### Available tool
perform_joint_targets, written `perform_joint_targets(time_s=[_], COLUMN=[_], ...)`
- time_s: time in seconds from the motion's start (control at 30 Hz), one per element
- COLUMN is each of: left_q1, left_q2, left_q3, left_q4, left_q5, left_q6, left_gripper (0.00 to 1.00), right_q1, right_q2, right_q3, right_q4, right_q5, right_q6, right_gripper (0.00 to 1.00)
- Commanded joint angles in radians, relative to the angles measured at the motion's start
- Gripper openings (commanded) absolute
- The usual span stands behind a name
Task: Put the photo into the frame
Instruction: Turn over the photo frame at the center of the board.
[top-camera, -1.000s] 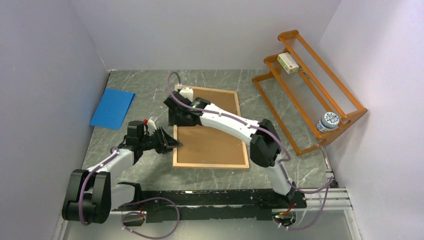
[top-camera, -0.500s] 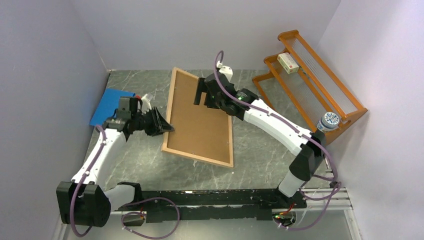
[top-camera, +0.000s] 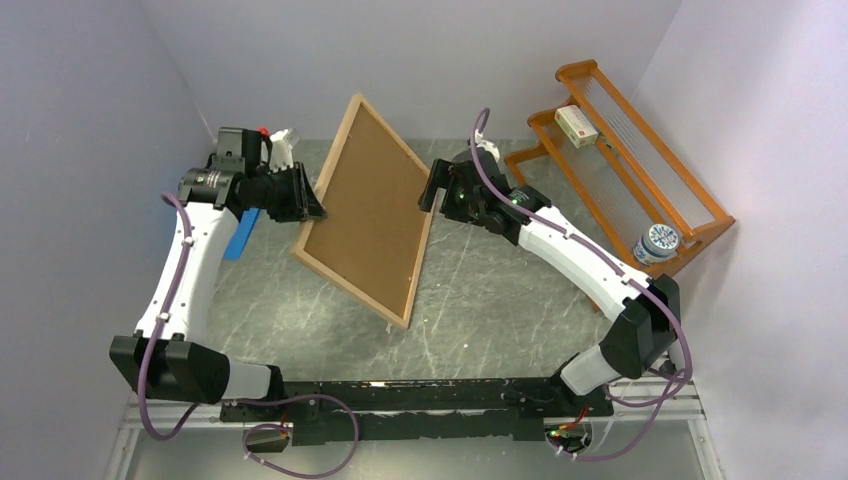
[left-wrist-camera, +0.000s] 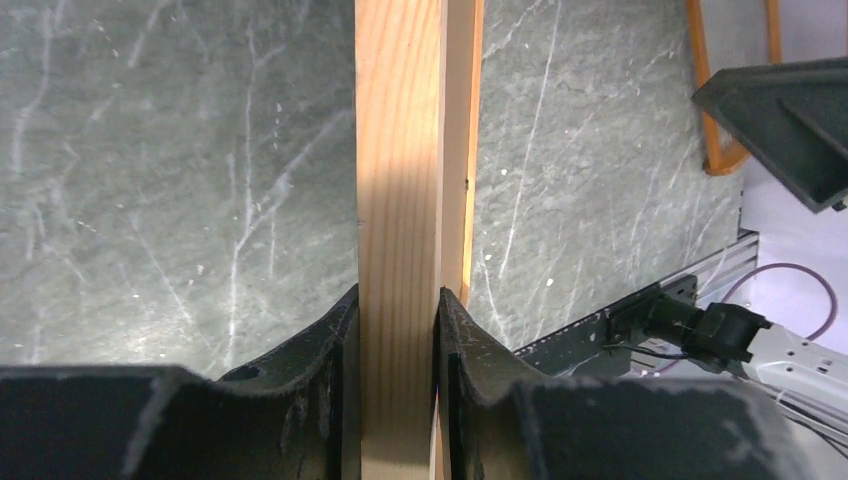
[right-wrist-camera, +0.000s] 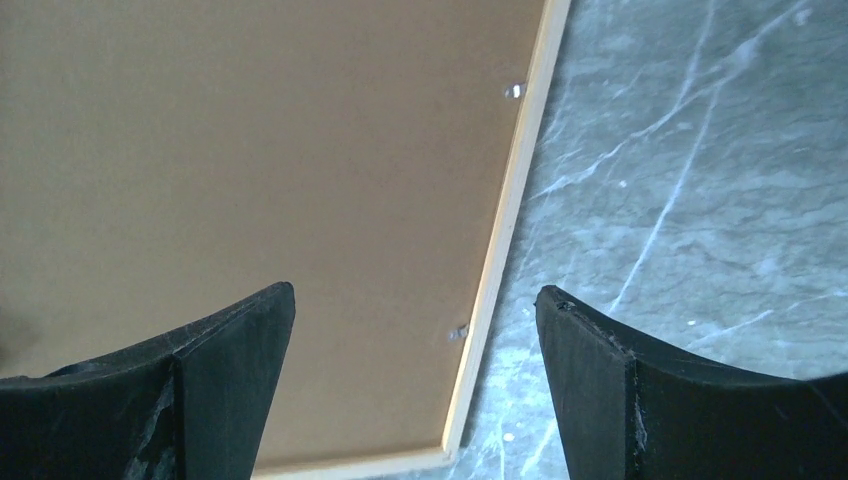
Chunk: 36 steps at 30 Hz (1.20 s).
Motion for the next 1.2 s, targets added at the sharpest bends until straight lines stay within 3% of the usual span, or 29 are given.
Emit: perform_joint_targets(time_s=[0.0, 0.47, 0.77, 1.17], left_q1=[0.007, 0.004, -0.04, -0.178], left_q2=[0.014, 0.05, -0.043, -0.075], left_q3=[0.134, 0.325, 0.198, 0.139], left_q4=[-0.032, 0.045, 0.236, 0.212], left_q5=[-0.065, -0.254, -0.196, -0.259], left_q6=[0.074, 0.221, 0.361, 0.468], left_gripper=[0.02, 0.03, 0.03, 0.02], right_q1=[0.009, -0.002, -0.013, -0.037], right_q2=[-0.029, -0.036, -0.035, 0.074], right_q3=[0.016, -0.038, -0.042, 0.077], right_q4=[0.043, 0.103, 0.112, 0.291], right_q5=[-0.076, -0.187, -0.213, -0.399], right_q6=[-0.026, 0.014, 0.058, 0.313], right_gripper=[0.93, 0.94, 0.94, 0.89])
